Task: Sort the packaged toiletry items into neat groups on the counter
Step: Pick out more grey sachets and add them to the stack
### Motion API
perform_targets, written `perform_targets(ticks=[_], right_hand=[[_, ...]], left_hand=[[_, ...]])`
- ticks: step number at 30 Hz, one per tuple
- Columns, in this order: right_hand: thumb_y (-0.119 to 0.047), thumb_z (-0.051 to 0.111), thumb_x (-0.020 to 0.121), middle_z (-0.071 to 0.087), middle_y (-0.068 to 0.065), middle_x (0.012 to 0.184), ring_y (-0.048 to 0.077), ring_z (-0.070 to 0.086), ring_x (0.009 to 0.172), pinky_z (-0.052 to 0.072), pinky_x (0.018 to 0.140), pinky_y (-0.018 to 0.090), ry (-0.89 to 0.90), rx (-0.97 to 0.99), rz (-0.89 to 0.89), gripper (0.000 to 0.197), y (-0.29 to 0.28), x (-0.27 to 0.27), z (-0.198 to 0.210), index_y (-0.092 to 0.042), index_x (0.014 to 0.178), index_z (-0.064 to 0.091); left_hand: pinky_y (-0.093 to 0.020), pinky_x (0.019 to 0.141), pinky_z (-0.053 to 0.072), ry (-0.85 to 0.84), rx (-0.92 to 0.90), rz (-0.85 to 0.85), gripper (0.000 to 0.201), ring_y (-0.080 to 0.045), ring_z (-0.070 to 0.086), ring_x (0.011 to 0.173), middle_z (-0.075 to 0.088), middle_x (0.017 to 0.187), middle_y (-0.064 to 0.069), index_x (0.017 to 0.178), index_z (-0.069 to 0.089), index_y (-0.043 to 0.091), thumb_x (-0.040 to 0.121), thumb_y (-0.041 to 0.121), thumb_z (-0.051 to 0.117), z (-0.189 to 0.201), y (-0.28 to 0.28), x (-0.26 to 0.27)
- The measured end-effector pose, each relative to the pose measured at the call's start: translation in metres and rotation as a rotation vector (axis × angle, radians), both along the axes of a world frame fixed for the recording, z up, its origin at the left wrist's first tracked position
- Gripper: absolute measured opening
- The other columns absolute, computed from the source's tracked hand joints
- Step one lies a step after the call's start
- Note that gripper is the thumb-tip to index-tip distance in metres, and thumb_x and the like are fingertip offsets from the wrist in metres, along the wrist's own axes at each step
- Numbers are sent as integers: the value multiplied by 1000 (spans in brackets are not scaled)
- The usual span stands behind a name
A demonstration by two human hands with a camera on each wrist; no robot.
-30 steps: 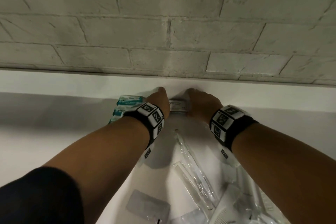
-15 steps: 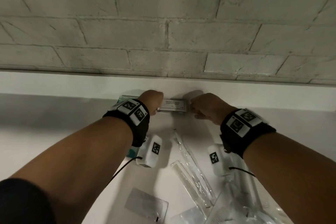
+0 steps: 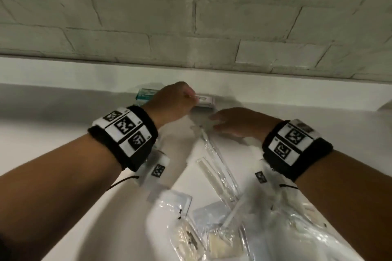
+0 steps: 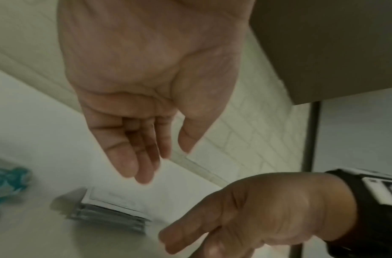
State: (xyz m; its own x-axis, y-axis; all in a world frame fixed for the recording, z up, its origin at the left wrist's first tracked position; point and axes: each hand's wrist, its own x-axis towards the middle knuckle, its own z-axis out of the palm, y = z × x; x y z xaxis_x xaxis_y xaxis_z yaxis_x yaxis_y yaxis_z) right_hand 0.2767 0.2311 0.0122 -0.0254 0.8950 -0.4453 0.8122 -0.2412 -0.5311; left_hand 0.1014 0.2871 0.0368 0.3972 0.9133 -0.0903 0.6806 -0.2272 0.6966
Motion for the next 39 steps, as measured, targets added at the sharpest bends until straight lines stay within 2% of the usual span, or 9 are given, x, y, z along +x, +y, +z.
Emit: perform_targets(ticks=[3,8,11,16,21,26,32,35,39], right_hand=[[-31,57,93,42,1,148,17,49,125,38,102,28,-231,61,387,48,-48,-17,-8,-30,139,48],[-21,65,85,14,-15,159,6,23,144,23,115,23,-312,52,435,65,-104,-4,-20,-38,142,40],[-17,60,86,32,-18,152,3,33,137,27,107,18,-250,62,404,55,-132,-3,-15,-39,136,49],[-29,57,90,54,-10,98,13,55,99,47,79,30,-386,263,238,19,-181,-8,3,-33,106,67],[-31,60,88,53,-10,106,15,55,103,48,85,31,-448,-106,313,37,-227,-2,-9,-35,125,58],[-27,65,85,41,-7,101,19,52,94,37,69,27,-567,99,293,37,-236,14,-19,-35,121,56],[-23,71,75,50,-3,108,18,42,95,31,75,30,-709,272,491,22,-242,7,-25,-25,94,59],[-20,66,81,53,-4,89,18,45,89,34,76,31,-691,307,468,14,-244,6,-23,-24,81,52],[-11,63,84,52,-10,83,12,55,72,34,57,20,-260,185,193,23,-254,-6,-4,-29,82,48]], left_hand=[[-28,73,51,293,37,-273,12,-17,63,86,66,91,6,93,64,22,87,32,61,-2,-46,-26],[-29,85,46,614,23,-480,38,-13,54,97,56,109,8,111,58,28,78,44,68,-33,-102,-73],[-29,81,44,620,80,-458,42,-16,51,97,50,104,6,111,55,27,75,42,71,-51,-130,-89],[-29,76,43,548,-64,-257,40,-17,55,92,57,101,5,108,51,24,77,36,72,-56,-150,-96],[-27,68,36,630,-142,-244,22,-17,51,86,58,100,1,96,55,17,83,31,66,-46,-153,-94],[-26,75,35,437,-33,-202,35,-17,48,92,56,106,0,111,58,15,85,38,66,-29,-165,-71],[-28,80,46,690,-20,-379,50,-22,59,104,65,115,-6,117,62,10,81,44,65,-36,-189,-5],[-31,85,50,697,-17,-317,62,-24,61,107,63,119,-7,124,54,9,76,43,71,-39,-193,8],[-32,81,52,751,-59,-301,63,-27,62,104,64,118,-10,126,52,5,77,39,73,-38,-196,14]])
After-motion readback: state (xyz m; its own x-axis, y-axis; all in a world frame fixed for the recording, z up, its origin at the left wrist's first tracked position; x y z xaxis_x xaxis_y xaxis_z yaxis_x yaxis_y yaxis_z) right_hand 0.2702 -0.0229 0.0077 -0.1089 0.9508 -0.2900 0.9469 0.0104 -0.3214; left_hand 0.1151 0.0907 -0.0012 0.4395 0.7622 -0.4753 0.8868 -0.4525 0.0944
